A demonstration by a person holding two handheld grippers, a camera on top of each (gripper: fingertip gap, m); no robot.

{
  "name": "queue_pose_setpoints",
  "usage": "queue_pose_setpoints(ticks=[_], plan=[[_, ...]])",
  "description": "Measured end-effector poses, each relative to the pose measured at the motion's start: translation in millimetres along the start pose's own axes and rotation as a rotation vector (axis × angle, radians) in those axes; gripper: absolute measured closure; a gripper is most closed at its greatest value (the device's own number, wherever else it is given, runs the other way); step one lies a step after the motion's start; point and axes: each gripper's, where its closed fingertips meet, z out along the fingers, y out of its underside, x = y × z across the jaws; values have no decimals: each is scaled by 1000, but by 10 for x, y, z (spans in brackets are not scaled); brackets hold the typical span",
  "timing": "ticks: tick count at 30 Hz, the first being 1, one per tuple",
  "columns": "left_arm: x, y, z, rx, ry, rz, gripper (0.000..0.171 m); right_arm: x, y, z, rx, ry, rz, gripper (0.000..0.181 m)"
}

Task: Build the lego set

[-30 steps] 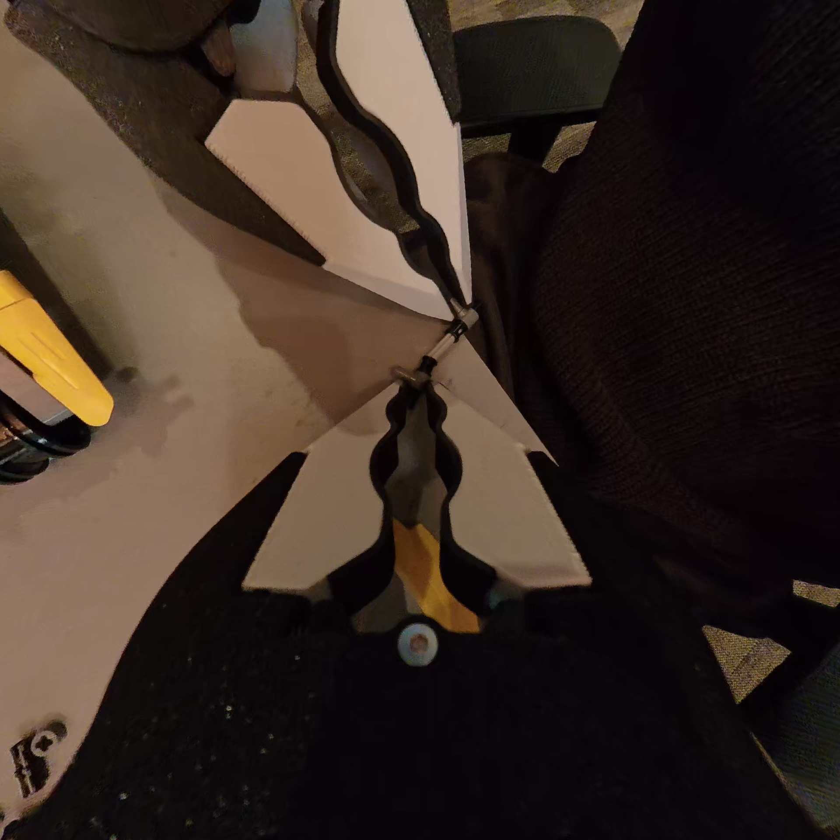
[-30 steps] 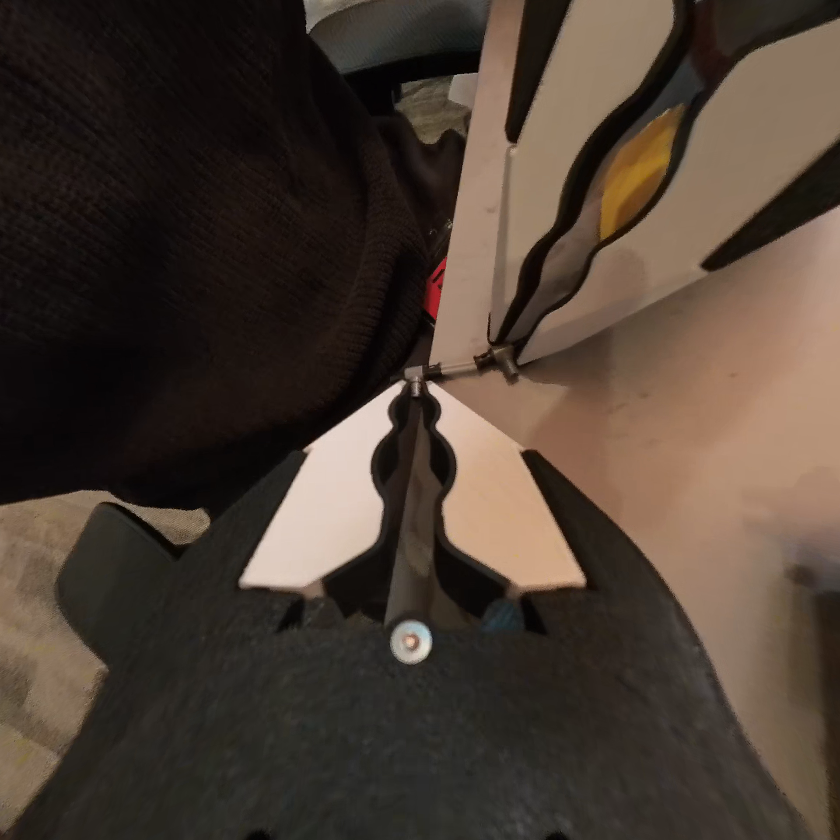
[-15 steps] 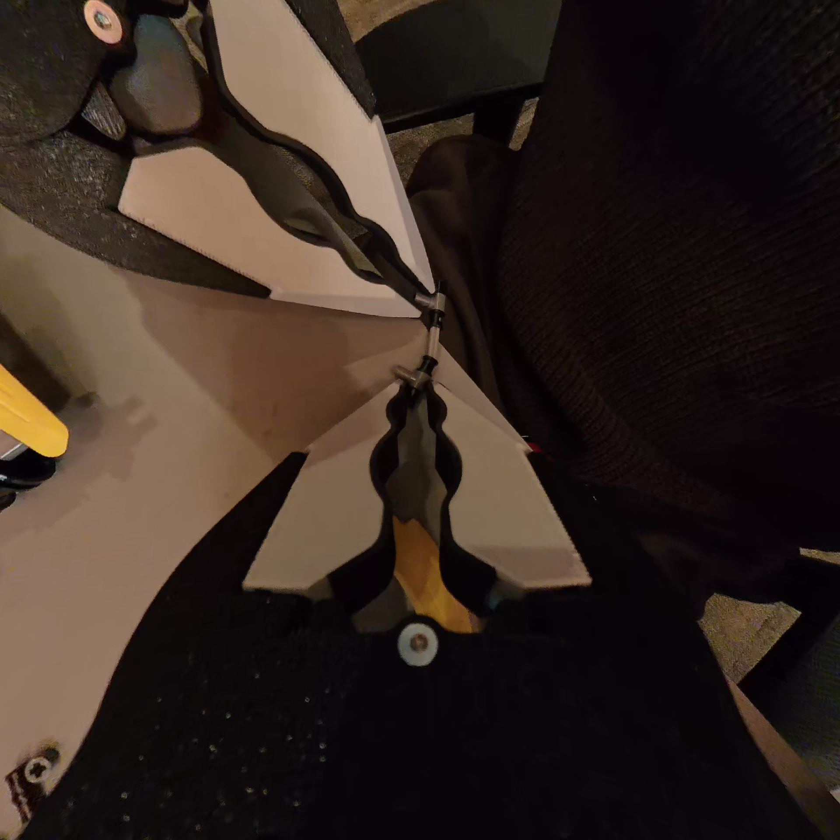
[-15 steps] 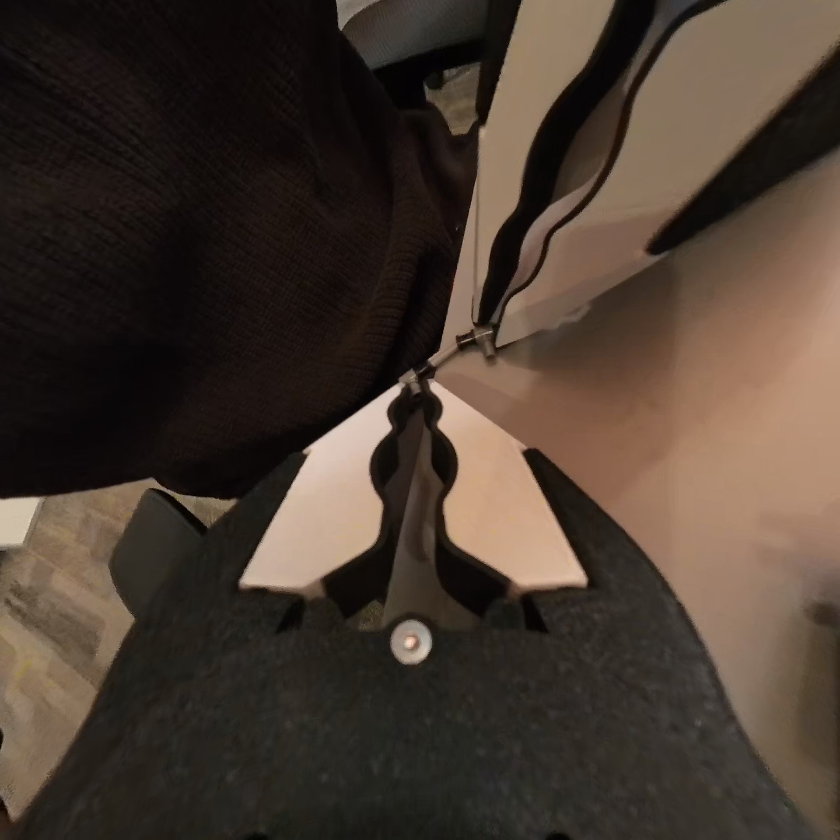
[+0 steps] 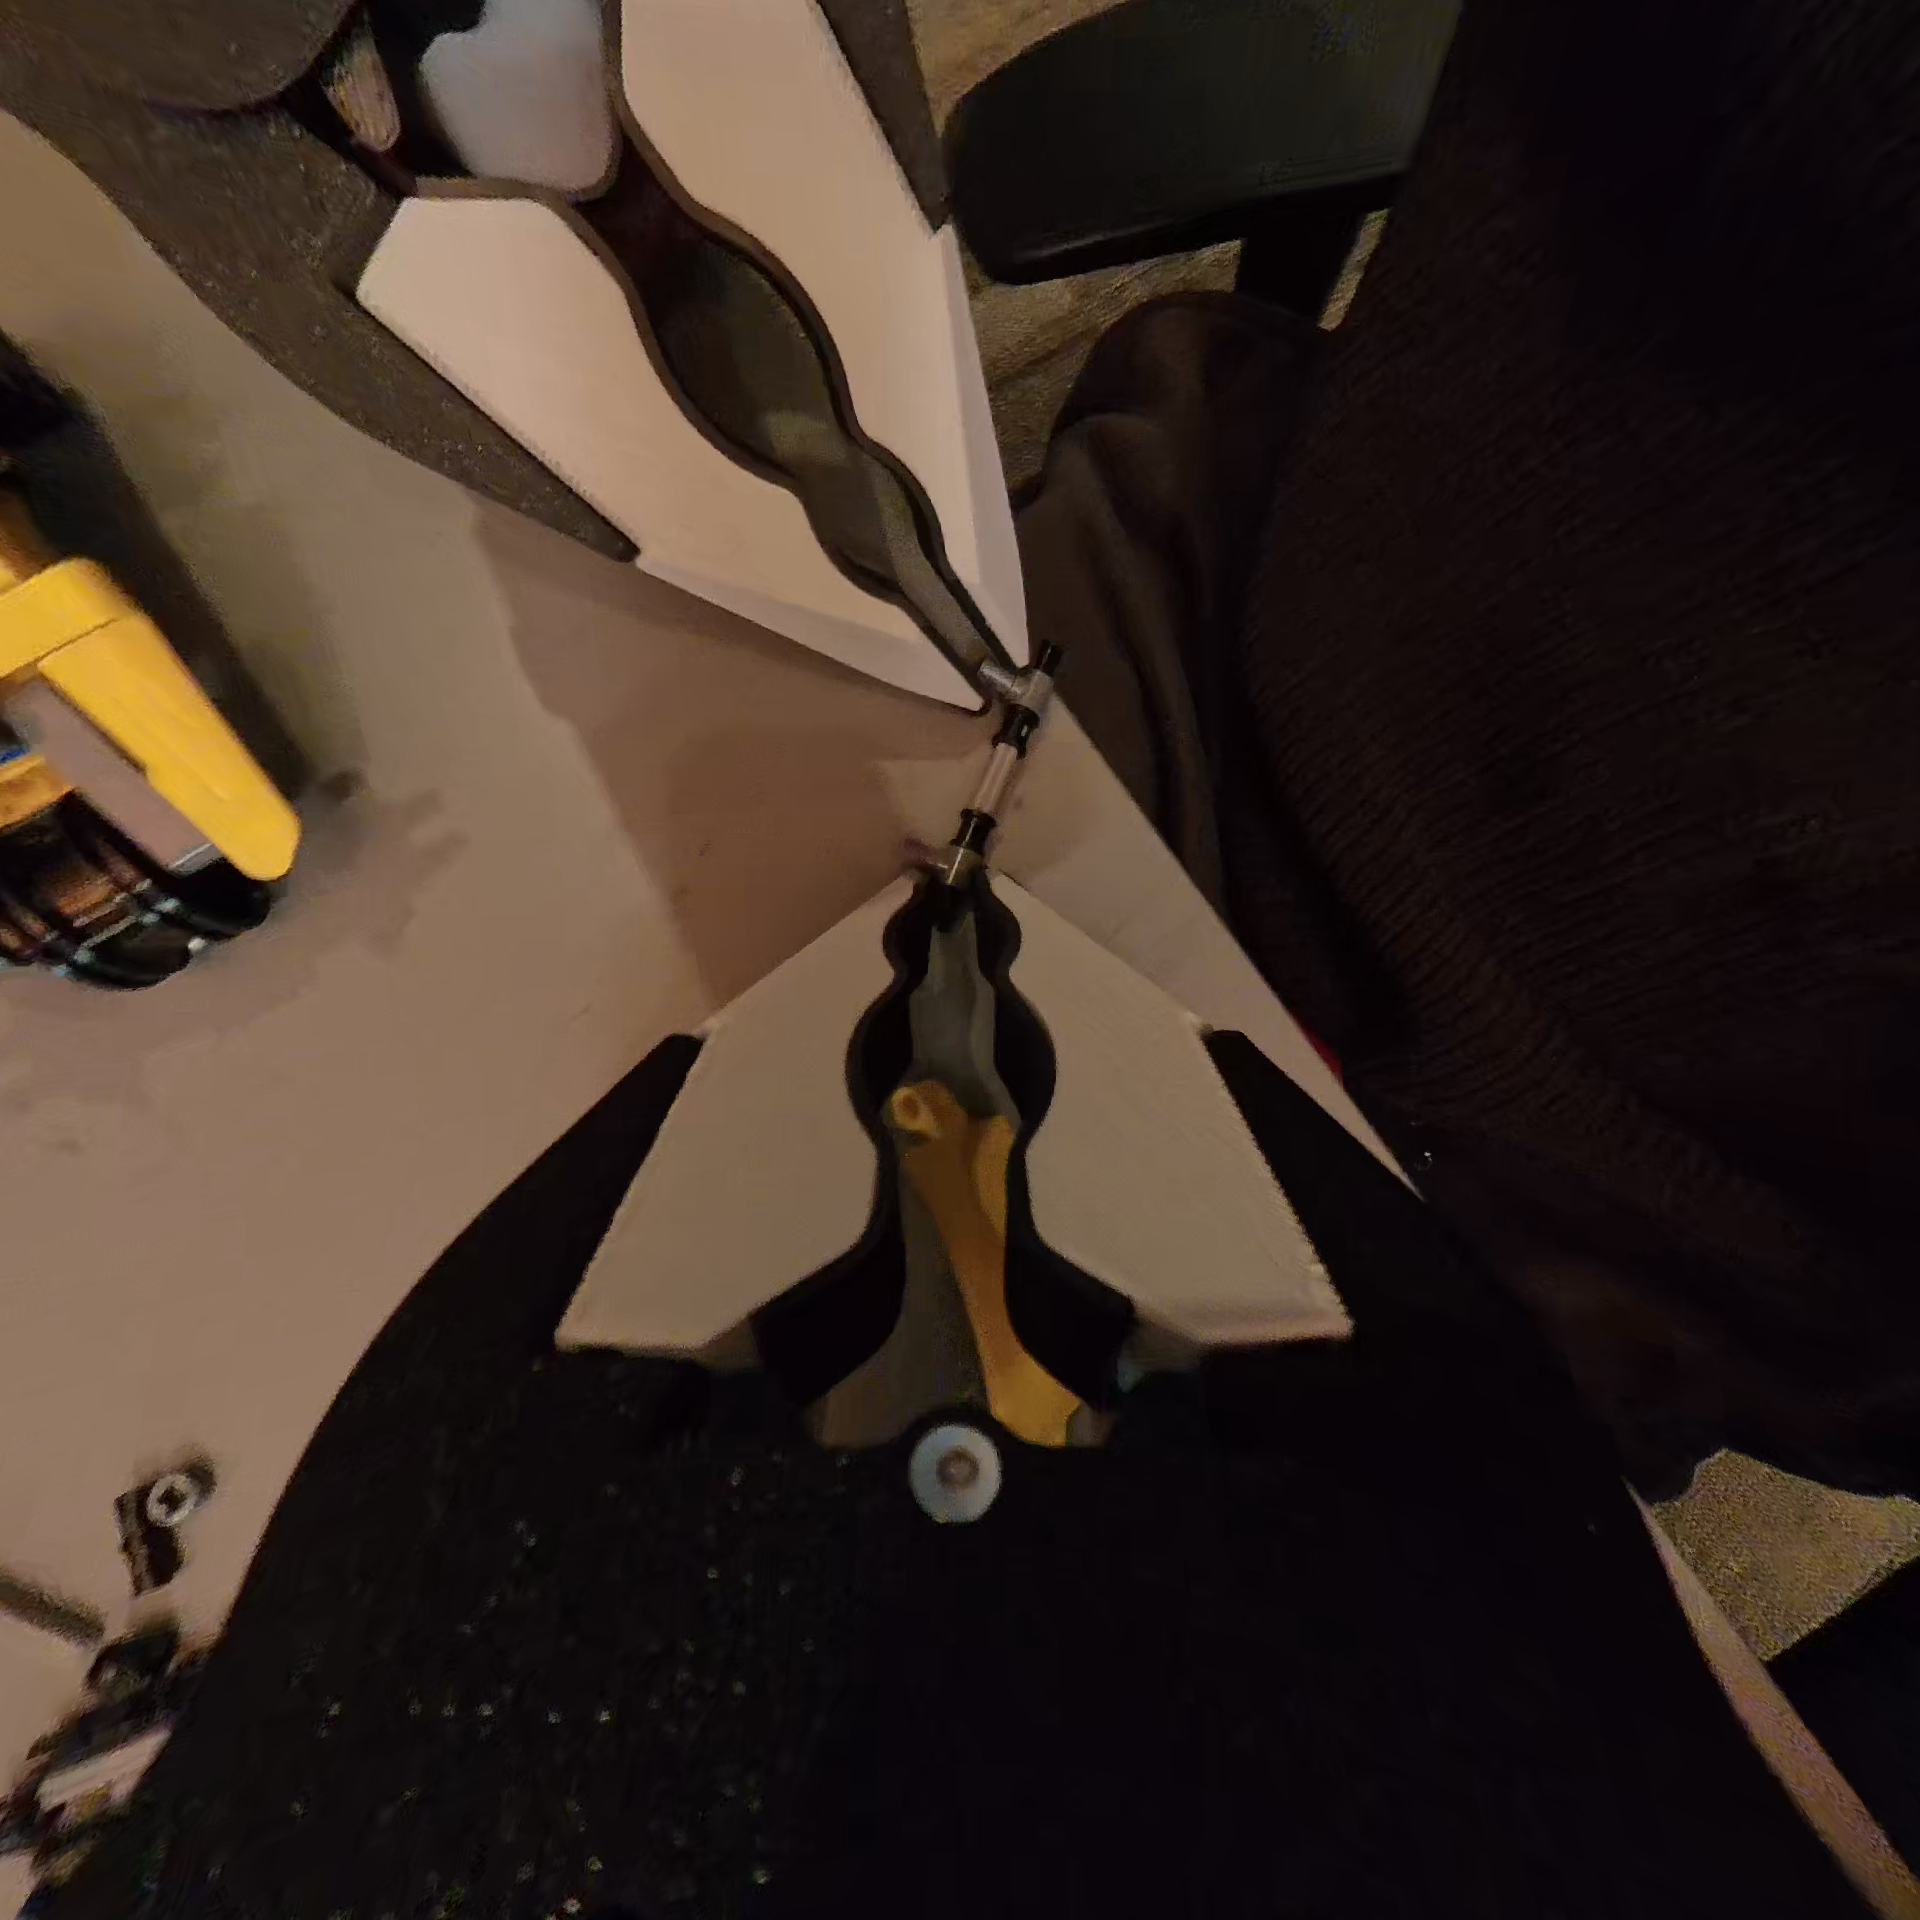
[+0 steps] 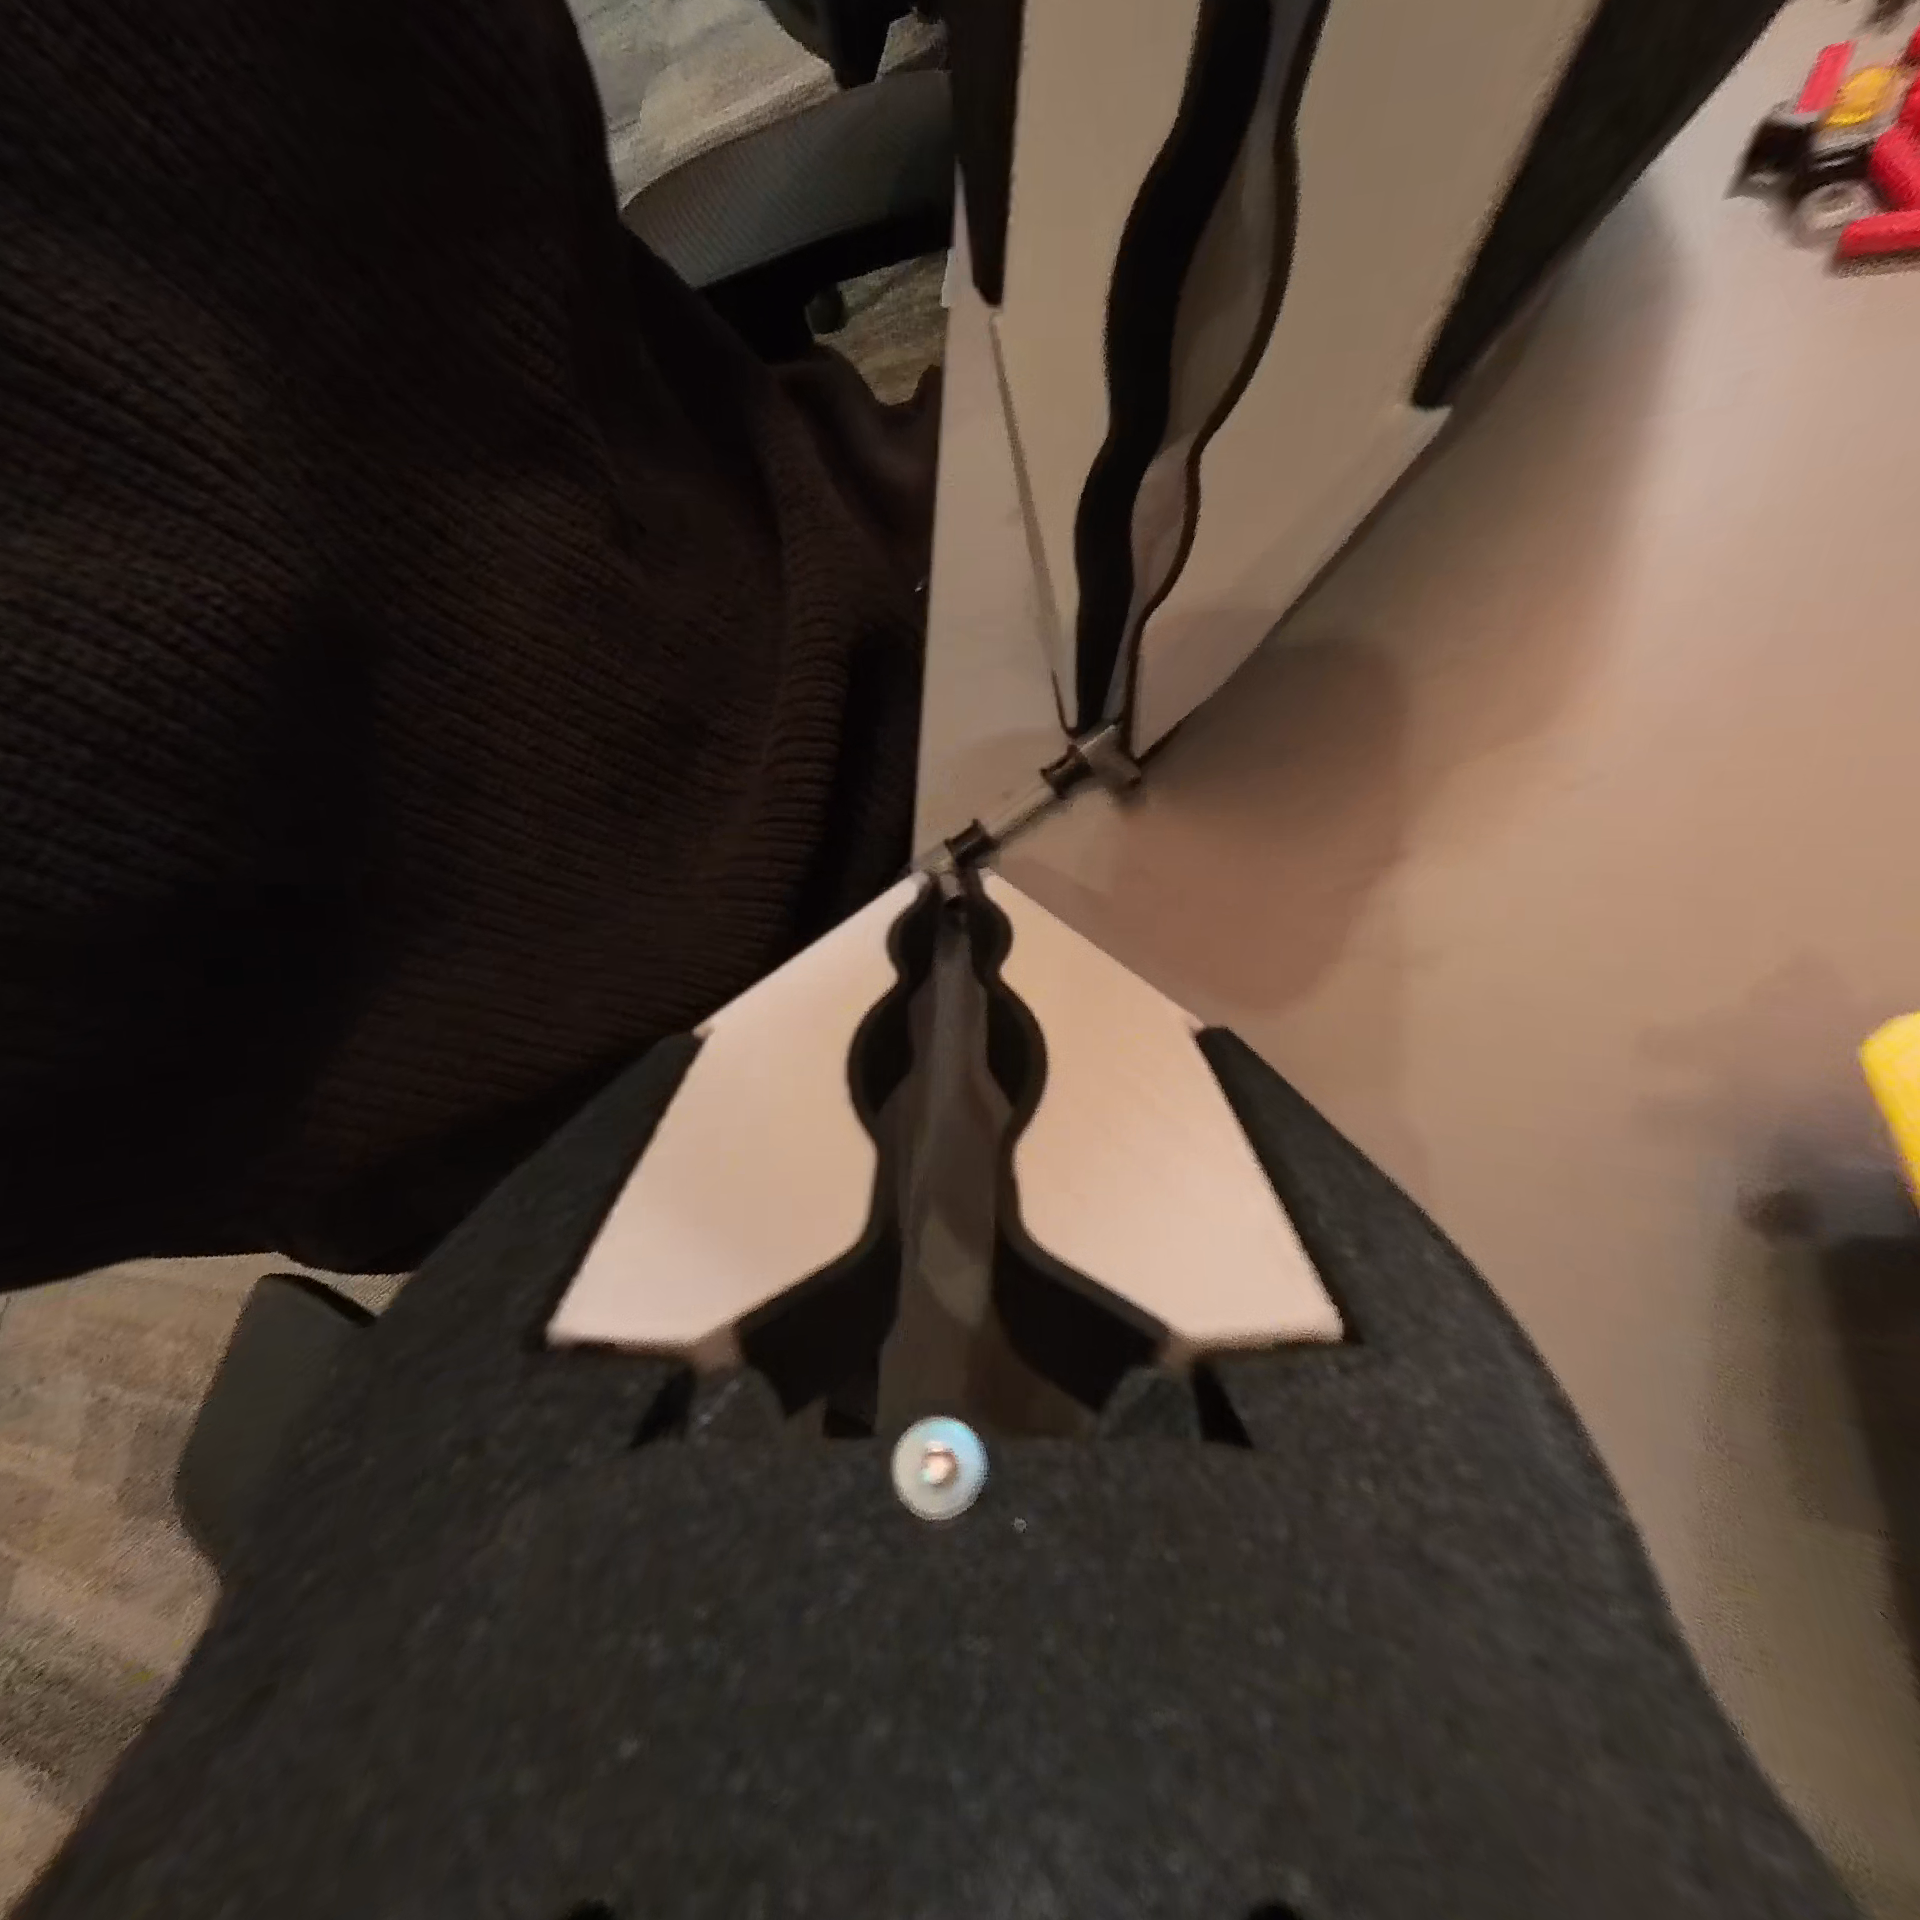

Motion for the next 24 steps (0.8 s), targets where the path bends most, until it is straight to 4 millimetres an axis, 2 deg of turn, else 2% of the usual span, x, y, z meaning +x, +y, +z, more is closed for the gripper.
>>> queue_pose_setpoints(ticks=[5, 12, 18, 24], plan=[[-113, 93, -89, -7, -36, -44, 164, 170, -61, -17, 9, 48, 5, 176], [-127, 111, -106, 18, -14, -93, 164, 273, -46, -76, 20, 156, -24, 174], [-141, 109, -105, 21, -34, -109, 164, 296, -19, -154, 43, 281, -19, 155], [-141, 111, -106, 27, -97, -136, 164, 217, -133, -253, 266, 531, 82, 154]])
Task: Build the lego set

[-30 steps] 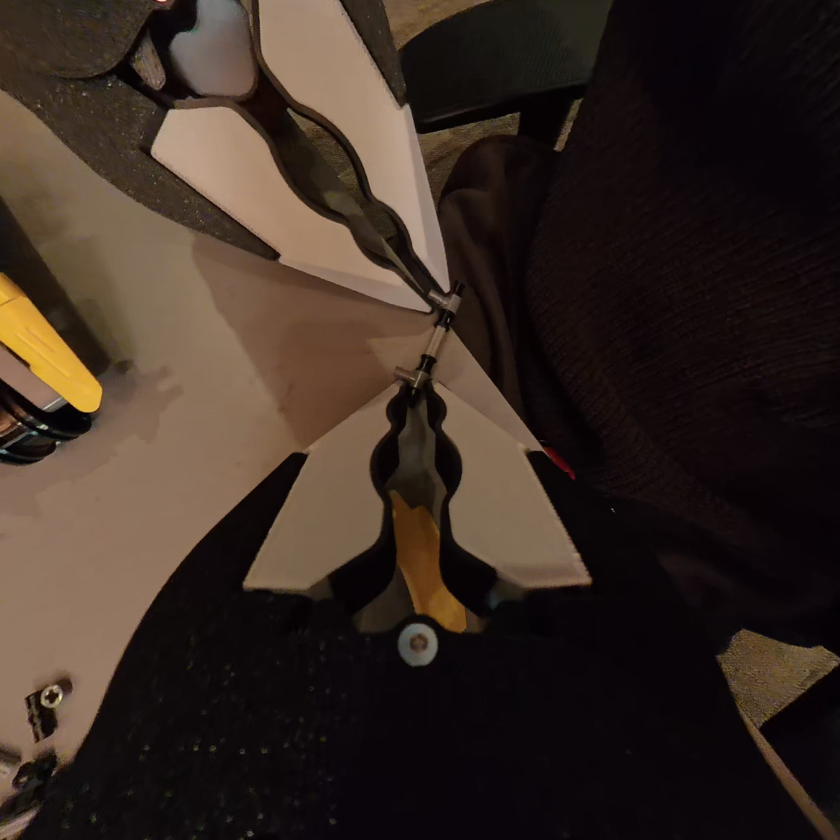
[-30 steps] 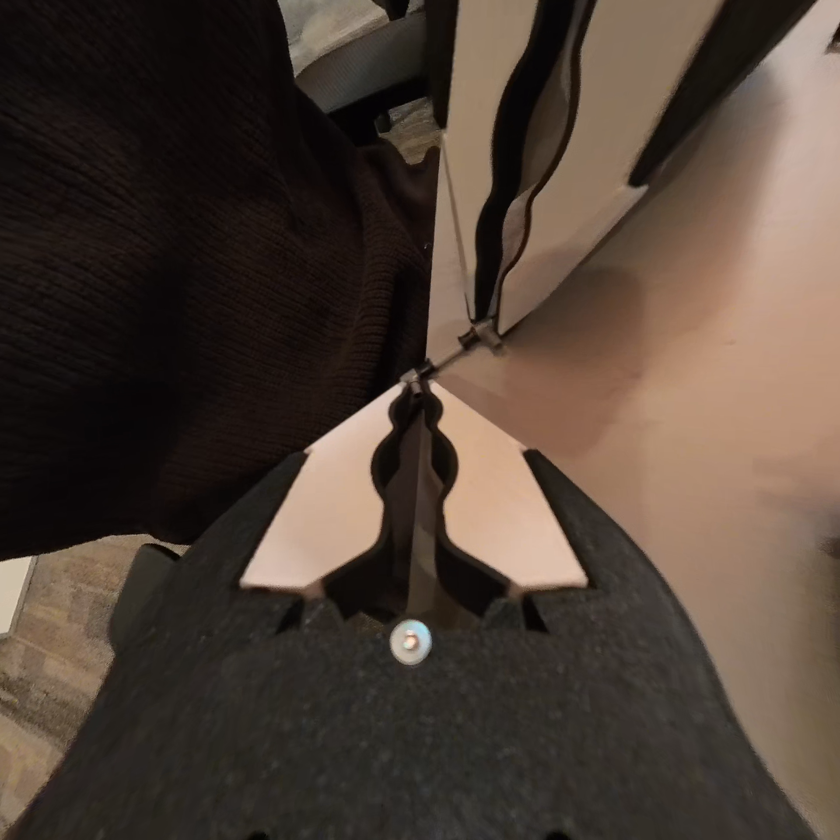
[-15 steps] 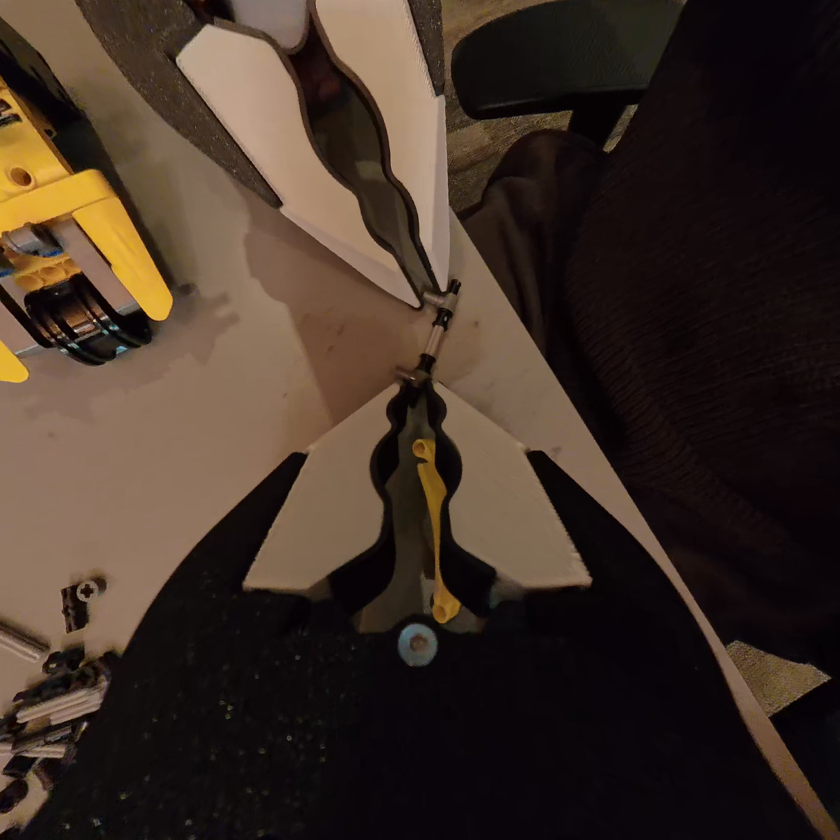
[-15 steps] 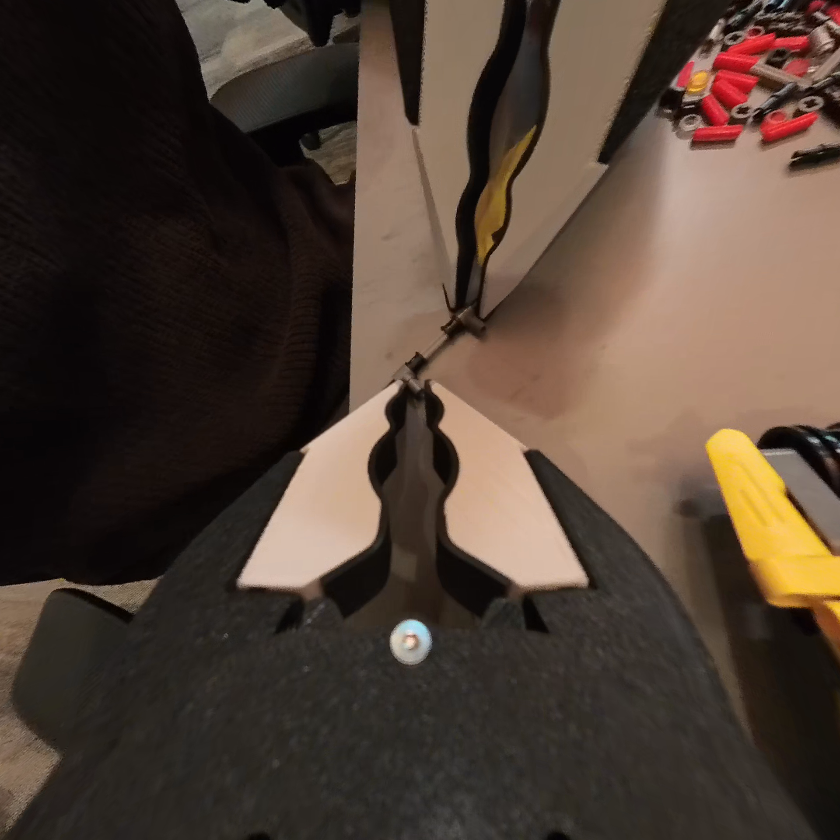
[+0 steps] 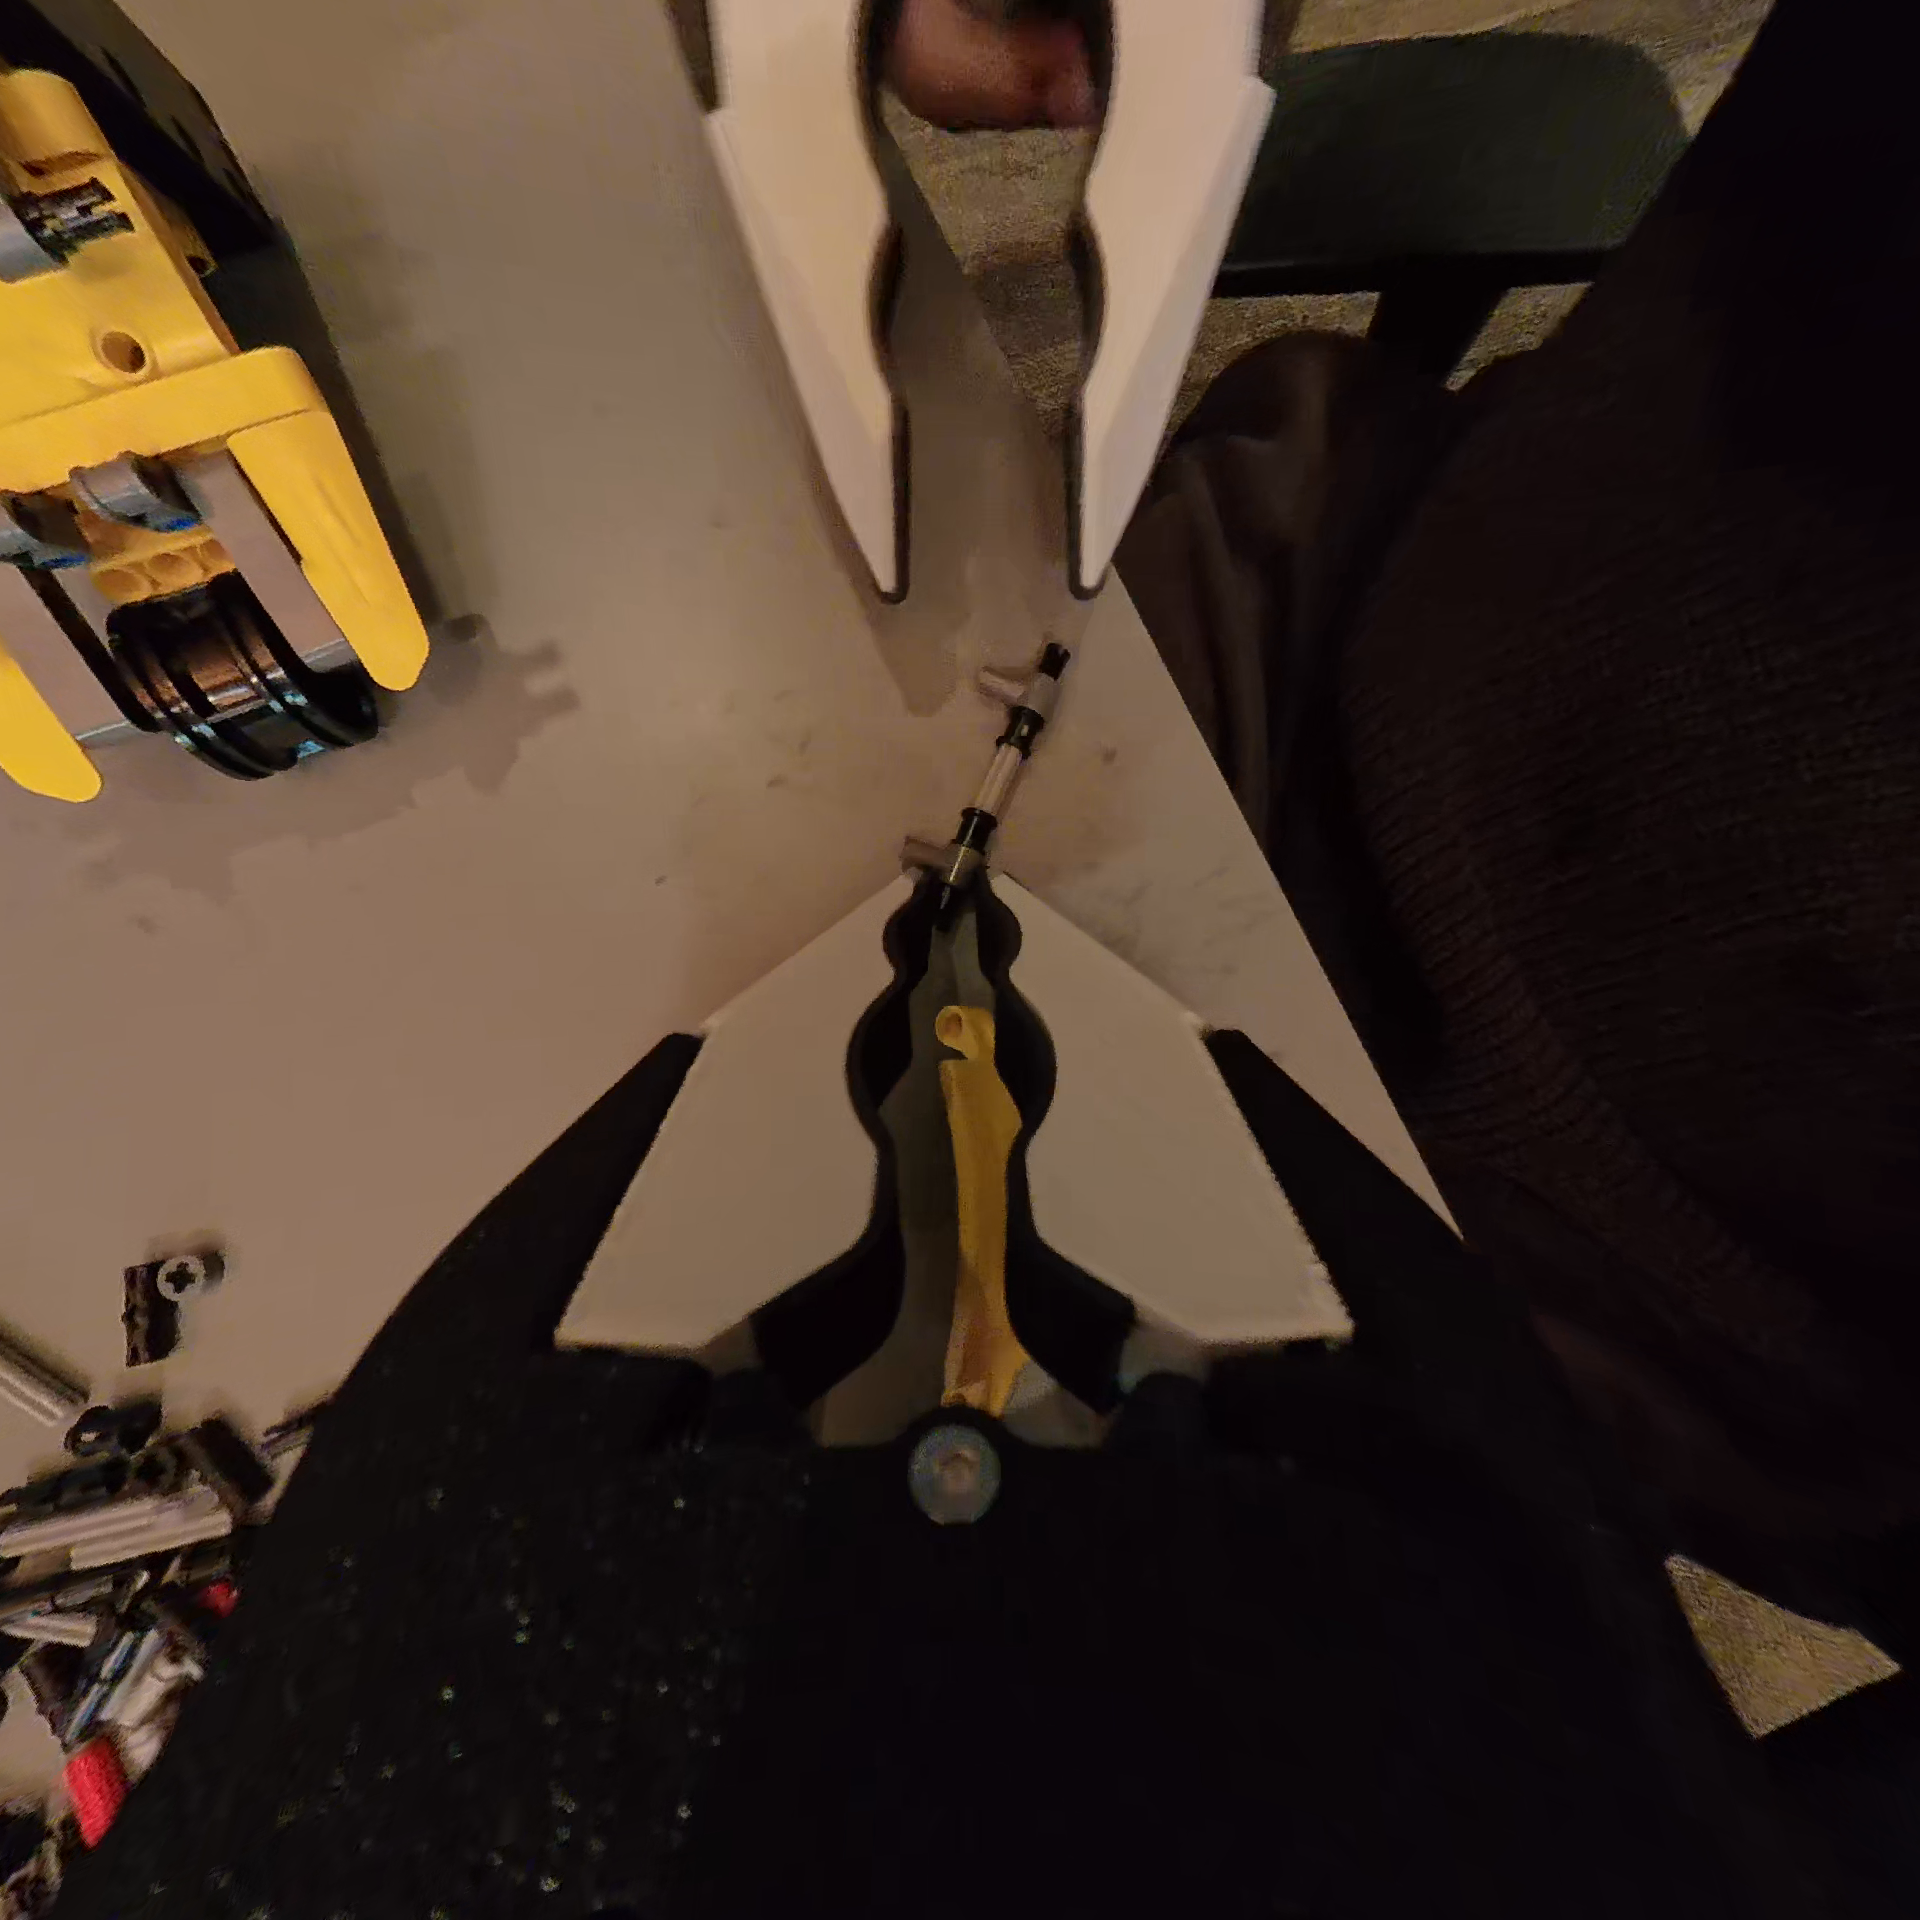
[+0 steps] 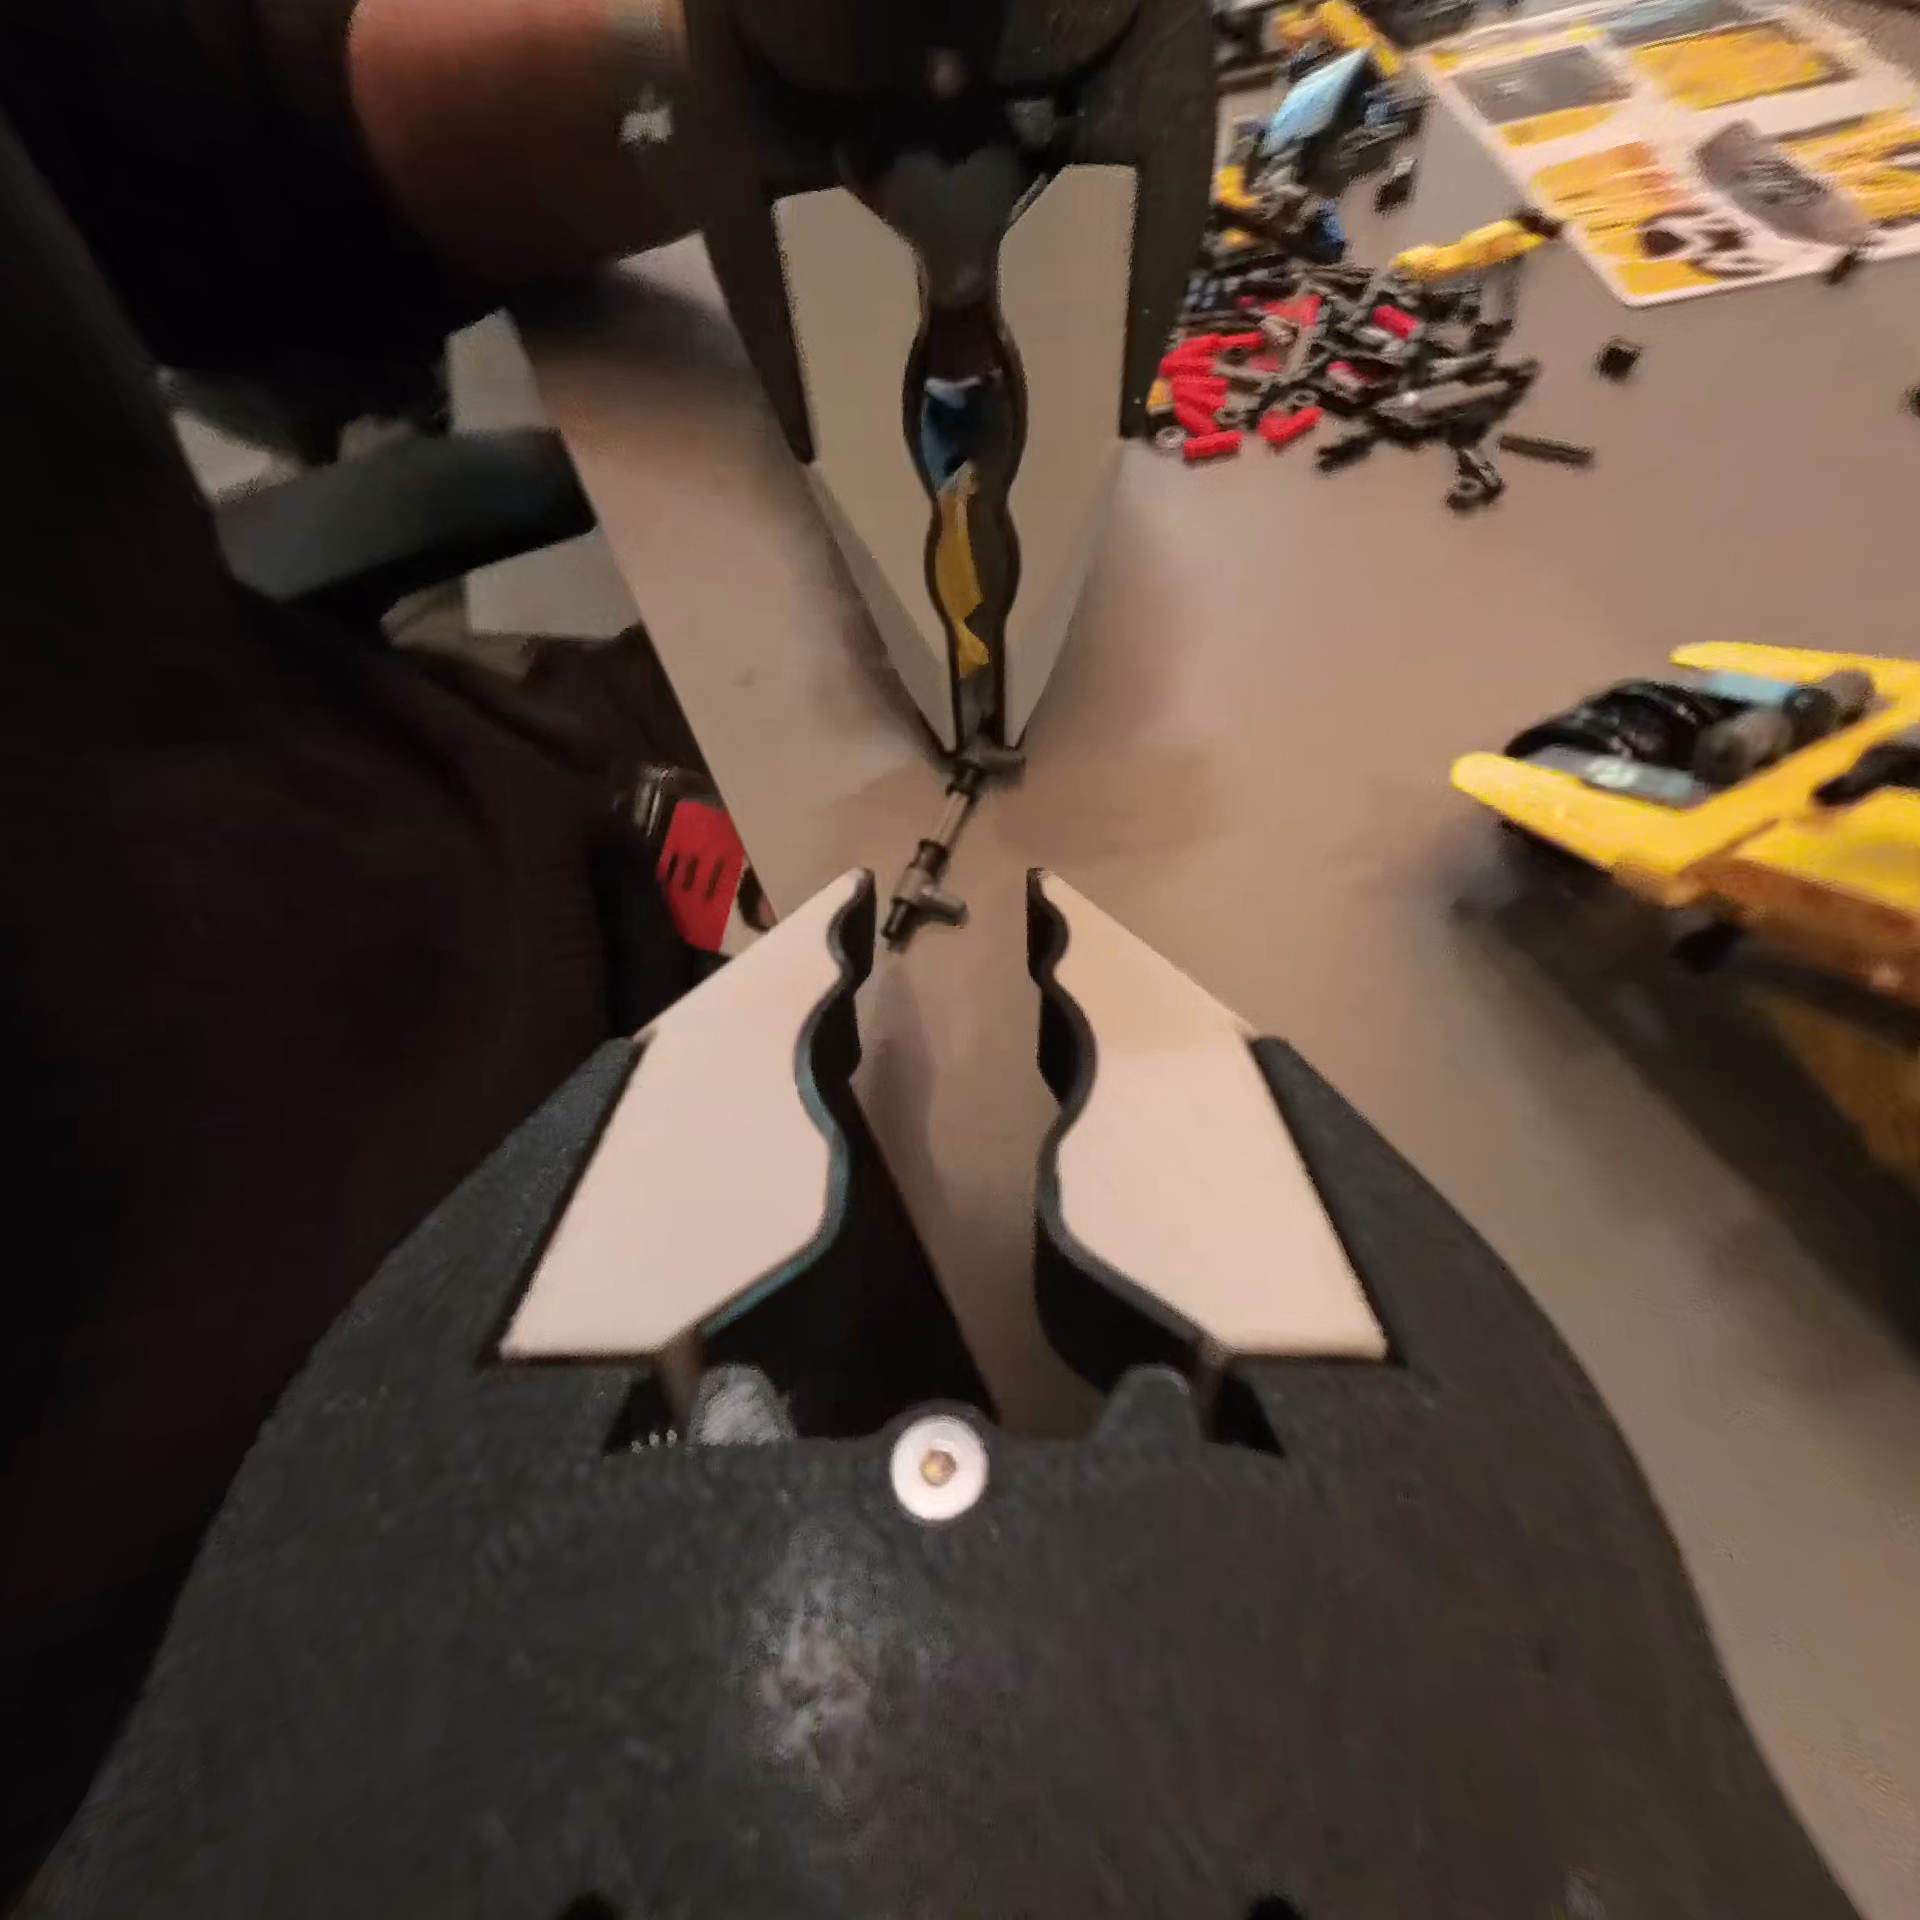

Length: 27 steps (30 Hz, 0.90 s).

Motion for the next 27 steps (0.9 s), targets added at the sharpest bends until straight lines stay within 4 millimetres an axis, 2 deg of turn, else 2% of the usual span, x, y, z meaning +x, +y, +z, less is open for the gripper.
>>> queue_pose_setpoints(ticks=[4, 7, 11, 15, 22, 27], plan=[[0, 1, 1, 4, -12, -15, 165, -31, 64, 17, 79, 223, 67, 154], [0, -1, 1, 2, -6, -28, 165, -84, 26, 50, 118, 292, 113, 153], [0, -2, 4, 3, -9, -29, 165, -19, 95, 108, 11, 383, 135, 153], [2, -8, 8, 6, -6, -33, 165, -4, 151, 149, -92, 408, 126, 159], [12, -13, 15, 13, 1, -32, 164, -23, 142, 165, -104, 385, 107, 167], [38, -20, 24, 18, 22, -45, 165, -24, 130, 173, -114, 354, 11, 167]])
